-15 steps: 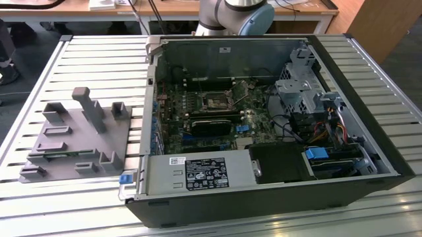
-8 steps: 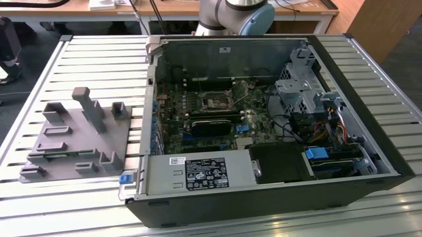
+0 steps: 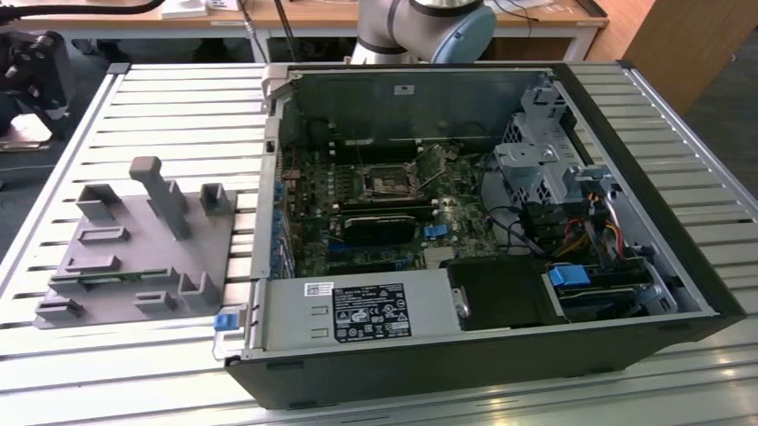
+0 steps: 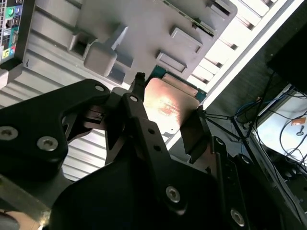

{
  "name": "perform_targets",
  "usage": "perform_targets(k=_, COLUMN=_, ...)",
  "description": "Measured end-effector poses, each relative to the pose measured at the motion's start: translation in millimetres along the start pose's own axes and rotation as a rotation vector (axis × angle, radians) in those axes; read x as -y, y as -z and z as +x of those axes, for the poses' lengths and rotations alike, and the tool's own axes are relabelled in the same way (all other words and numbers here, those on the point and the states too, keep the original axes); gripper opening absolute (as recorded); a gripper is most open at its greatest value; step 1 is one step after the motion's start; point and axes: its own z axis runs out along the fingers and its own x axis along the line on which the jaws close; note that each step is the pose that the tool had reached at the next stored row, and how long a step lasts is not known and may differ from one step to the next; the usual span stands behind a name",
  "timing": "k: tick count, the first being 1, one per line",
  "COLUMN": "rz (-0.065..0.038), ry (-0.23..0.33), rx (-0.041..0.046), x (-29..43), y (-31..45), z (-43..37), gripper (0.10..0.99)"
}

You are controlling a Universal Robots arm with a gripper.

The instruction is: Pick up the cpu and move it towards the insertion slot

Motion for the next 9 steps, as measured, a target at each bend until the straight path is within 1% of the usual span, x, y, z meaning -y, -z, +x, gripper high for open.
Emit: perform_targets(k=9, rz=-0.001, ry=0.0, rx=0.0001, x=0.0, y=1.2, z=-40.9, gripper=0.545)
